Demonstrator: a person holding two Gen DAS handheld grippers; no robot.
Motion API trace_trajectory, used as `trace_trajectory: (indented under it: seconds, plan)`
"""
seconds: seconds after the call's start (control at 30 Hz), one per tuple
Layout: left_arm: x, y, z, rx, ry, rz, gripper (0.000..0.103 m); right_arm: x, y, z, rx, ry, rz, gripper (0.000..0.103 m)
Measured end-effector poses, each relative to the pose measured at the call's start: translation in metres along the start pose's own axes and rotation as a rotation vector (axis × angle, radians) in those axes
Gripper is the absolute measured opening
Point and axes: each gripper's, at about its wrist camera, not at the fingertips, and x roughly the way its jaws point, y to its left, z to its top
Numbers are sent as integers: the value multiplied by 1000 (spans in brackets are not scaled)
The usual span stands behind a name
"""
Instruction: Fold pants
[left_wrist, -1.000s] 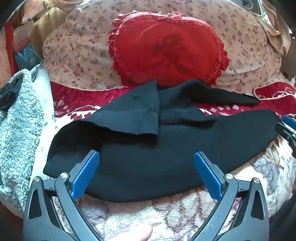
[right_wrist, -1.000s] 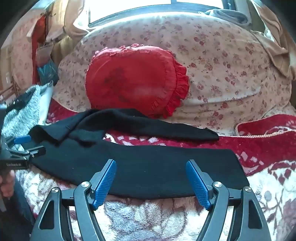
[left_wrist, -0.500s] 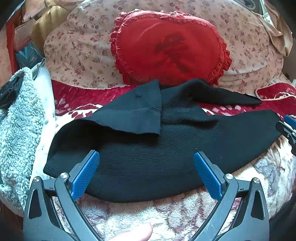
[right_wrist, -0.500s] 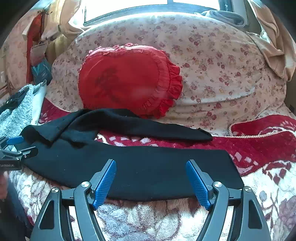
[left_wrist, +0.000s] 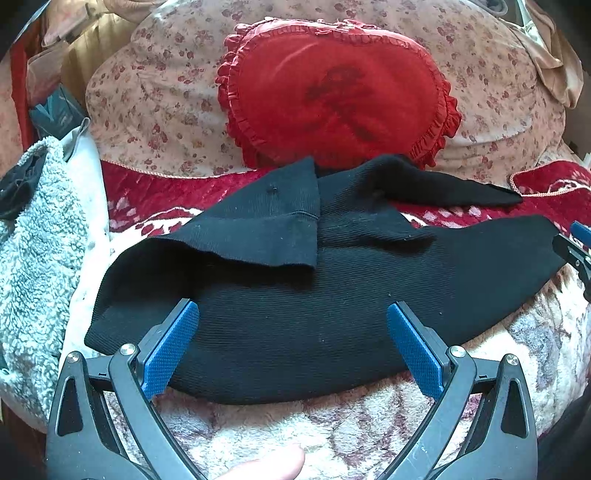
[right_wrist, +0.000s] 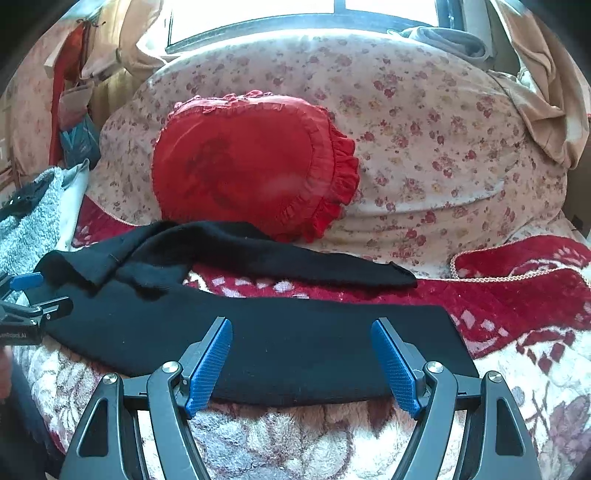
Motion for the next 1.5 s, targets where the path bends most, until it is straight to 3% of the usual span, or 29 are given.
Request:
trace_trajectory:
  seconds: [1.07, 1.3, 1.5]
  plan:
    - [-11, -1, 0, 9, -9, 1, 102, 13, -14, 0, 17, 18, -51, 76]
    - [-85, 27, -1, -150, -110, -127, 102, 22, -27, 0, 118, 64, -59, 76]
    - [-94, 28, -11, -77, -74, -236, 102, 13, -20, -2, 61, 46, -86, 76]
